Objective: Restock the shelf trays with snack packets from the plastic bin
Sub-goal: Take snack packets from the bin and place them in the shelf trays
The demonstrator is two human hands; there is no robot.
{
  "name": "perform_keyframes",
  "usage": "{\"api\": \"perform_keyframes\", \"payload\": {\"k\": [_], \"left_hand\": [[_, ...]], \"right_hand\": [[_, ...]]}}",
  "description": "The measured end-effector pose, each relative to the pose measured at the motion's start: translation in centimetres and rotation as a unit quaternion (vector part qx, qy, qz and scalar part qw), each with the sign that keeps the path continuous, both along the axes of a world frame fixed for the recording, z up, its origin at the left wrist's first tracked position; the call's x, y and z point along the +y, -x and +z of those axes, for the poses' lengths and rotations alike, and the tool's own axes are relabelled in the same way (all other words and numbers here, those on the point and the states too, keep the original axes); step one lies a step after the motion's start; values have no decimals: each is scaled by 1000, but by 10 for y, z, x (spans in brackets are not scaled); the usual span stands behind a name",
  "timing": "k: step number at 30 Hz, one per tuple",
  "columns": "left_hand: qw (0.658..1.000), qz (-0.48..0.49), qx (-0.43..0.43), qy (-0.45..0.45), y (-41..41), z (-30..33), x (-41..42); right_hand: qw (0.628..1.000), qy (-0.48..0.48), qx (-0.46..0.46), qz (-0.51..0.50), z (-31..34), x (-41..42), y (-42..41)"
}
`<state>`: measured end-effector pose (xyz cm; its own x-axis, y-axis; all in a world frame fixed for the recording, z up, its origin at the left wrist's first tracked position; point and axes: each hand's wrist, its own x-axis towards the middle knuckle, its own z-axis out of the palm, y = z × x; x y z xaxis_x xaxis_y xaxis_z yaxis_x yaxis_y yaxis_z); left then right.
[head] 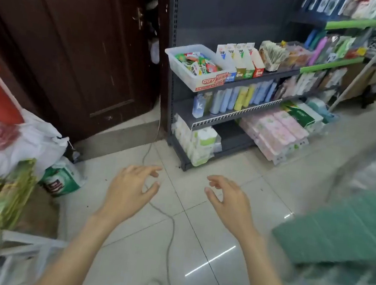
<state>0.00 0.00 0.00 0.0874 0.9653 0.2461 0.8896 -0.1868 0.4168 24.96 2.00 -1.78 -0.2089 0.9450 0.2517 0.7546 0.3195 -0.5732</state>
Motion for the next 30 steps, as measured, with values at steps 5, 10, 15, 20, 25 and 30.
{"api": "perform_keyframes", "payload": {"k": [5, 10, 15, 20, 25, 30], "left_hand": [[998, 29, -53, 15, 23, -11, 54], [989, 32, -129, 69, 36, -14, 113], [981, 43, -185, 44, 29, -17, 165], [981, 39, -176, 77, 17, -31, 235], [989, -10, -22, 143, 1, -54, 319], [989, 83, -53, 109, -26, -56, 379]], "right_hand": [[999, 27, -22, -3, -9, 55, 16], [997, 42, -55, -17, -15, 109, 36], [997, 50, -51, -26, -13, 167, 38], [997, 60, -58, -6, -14, 244, 29], [992, 69, -101, 43, -25, 342, 8], [985, 85, -106, 104, -23, 439, -21]]}}
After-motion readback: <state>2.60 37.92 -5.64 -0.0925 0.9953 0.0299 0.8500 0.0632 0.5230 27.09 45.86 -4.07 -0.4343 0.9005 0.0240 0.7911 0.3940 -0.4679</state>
